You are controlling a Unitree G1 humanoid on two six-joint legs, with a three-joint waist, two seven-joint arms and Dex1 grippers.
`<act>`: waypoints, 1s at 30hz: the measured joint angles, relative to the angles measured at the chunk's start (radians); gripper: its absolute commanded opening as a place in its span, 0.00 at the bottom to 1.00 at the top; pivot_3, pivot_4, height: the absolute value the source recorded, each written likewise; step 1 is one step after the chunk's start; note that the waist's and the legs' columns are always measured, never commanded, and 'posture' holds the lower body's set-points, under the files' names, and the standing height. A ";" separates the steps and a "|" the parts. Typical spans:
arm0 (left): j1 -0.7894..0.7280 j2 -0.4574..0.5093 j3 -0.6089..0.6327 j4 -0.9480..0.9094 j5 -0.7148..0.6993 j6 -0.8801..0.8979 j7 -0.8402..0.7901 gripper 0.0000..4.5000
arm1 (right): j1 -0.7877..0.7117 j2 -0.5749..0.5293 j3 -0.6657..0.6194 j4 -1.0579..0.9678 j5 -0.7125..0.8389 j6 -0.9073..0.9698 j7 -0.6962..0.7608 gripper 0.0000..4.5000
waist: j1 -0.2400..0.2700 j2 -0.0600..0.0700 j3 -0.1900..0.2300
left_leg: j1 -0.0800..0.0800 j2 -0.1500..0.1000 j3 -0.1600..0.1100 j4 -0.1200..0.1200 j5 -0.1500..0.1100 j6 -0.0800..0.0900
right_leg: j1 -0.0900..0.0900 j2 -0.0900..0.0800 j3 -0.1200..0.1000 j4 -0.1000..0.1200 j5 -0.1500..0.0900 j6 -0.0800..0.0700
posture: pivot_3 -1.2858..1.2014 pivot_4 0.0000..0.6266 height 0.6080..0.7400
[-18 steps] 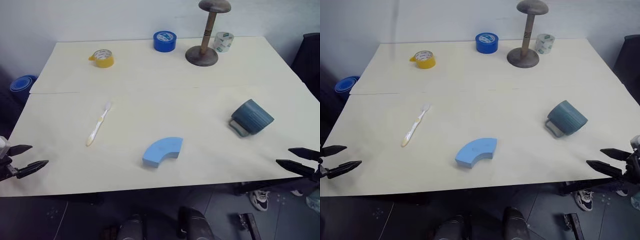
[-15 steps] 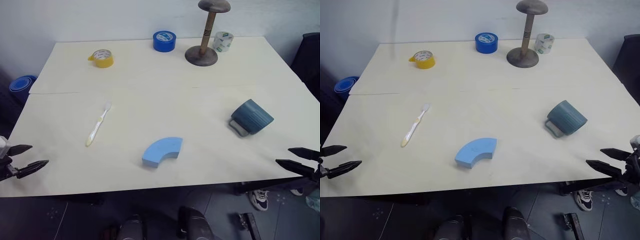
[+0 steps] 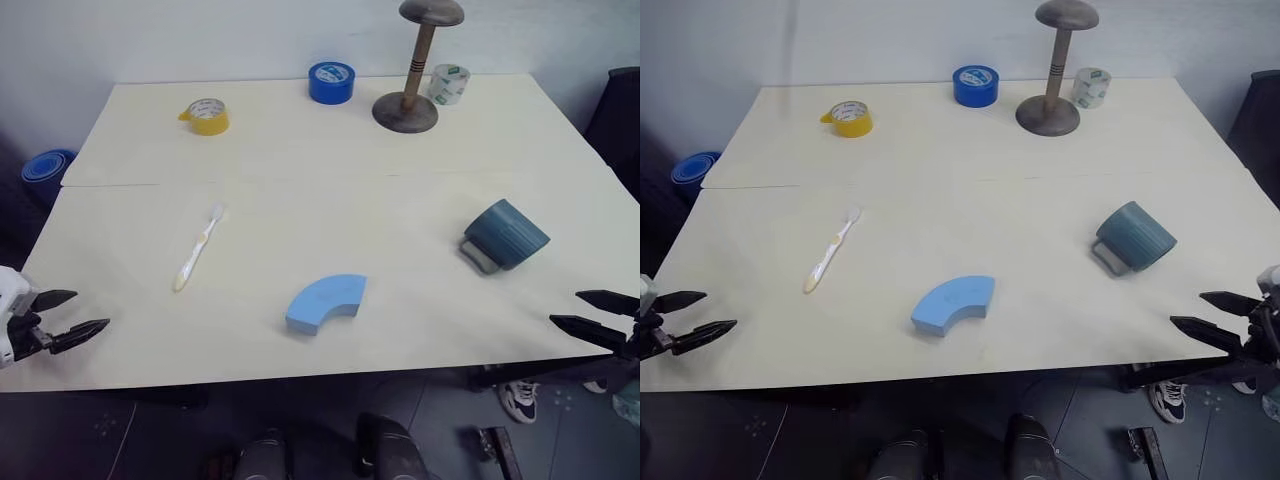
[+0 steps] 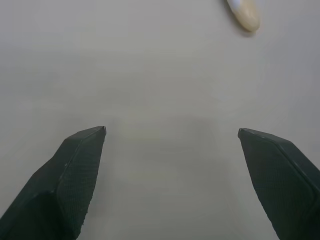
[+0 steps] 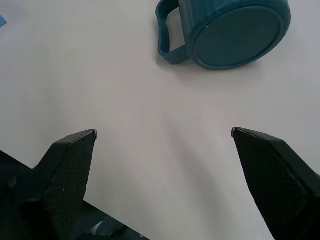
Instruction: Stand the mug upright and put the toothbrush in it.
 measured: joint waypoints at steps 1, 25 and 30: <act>-0.004 0.000 -0.001 -0.010 -0.002 0.007 -0.001 1.00 | -0.002 0.000 0.000 -0.007 0.004 0.006 0.000 1.00 | 0.000 0.000 0.000 | 0.000 0.000 0.000 0.000 0.000 0.000 | 0.000 0.000 0.000 0.000 0.000 0.000 | 0.52 0.24 1.00; -0.265 0.145 -0.178 -0.789 -0.455 0.511 -0.154 1.00 | -0.619 0.305 0.789 -0.325 -0.085 -0.012 -0.043 1.00 | 0.002 -0.003 0.002 | -0.002 0.000 -0.001 0.003 -0.001 -0.004 | -0.006 0.003 0.001 0.008 0.000 0.000 | 0.52 0.24 1.00; -0.306 0.137 -0.204 -0.789 -0.459 0.513 -0.141 1.00 | -0.665 0.377 0.837 -0.186 -0.188 -0.116 -0.050 1.00 | -0.003 -0.003 0.002 | -0.003 0.001 0.000 0.004 -0.001 -0.004 | -0.007 0.003 0.001 0.009 0.000 0.000 | 0.52 0.24 1.00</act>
